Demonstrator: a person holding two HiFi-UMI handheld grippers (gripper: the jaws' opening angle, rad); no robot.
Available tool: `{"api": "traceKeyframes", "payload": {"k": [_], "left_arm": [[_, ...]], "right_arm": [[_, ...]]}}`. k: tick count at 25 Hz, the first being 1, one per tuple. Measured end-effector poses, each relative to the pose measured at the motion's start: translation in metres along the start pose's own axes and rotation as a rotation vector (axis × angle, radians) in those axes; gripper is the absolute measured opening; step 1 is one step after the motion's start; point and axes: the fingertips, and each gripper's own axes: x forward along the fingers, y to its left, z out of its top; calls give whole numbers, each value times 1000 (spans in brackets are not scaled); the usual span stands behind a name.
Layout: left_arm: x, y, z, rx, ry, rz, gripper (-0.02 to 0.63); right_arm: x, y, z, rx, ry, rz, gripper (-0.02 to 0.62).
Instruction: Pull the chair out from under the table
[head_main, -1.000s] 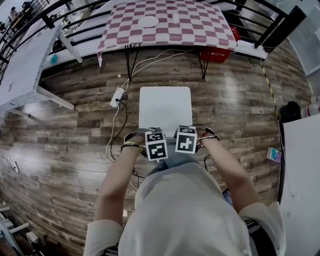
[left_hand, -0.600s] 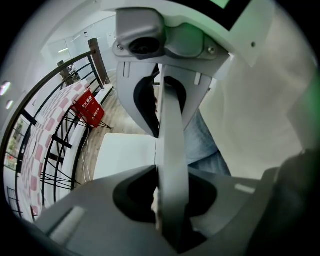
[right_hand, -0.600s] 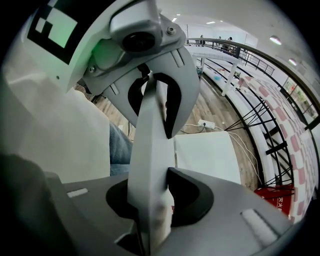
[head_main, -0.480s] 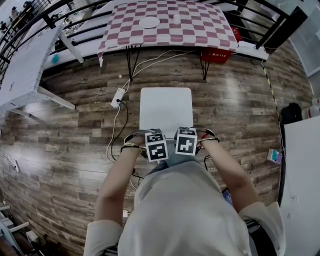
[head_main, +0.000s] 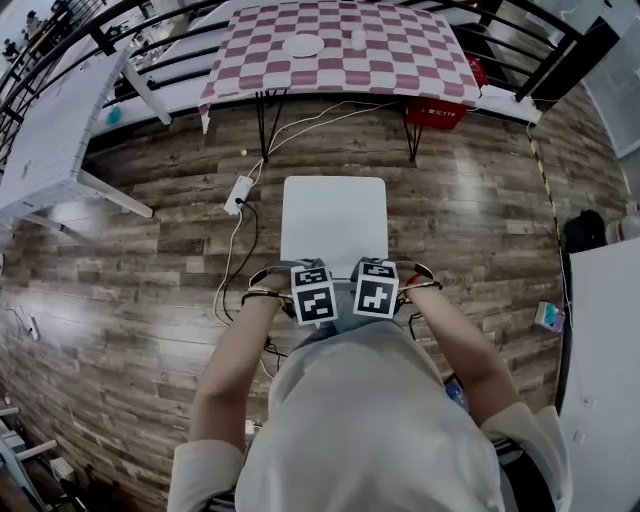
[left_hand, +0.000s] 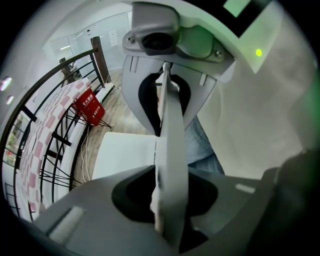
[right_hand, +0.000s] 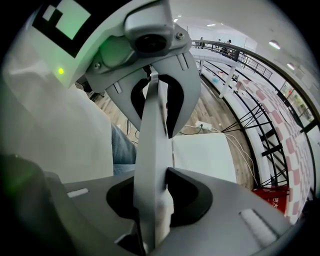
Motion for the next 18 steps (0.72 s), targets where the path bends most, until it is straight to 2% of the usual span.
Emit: {"api": "traceKeyframes", "payload": {"k": [6, 18], "left_arm": [[-9, -1, 0, -18, -10, 3, 100], [-37, -3, 2, 9, -14, 23, 97]], "right_arm": [[-14, 3, 2, -37, 10, -22, 86], [-49, 7, 5, -51, -8, -8, 86]]}}
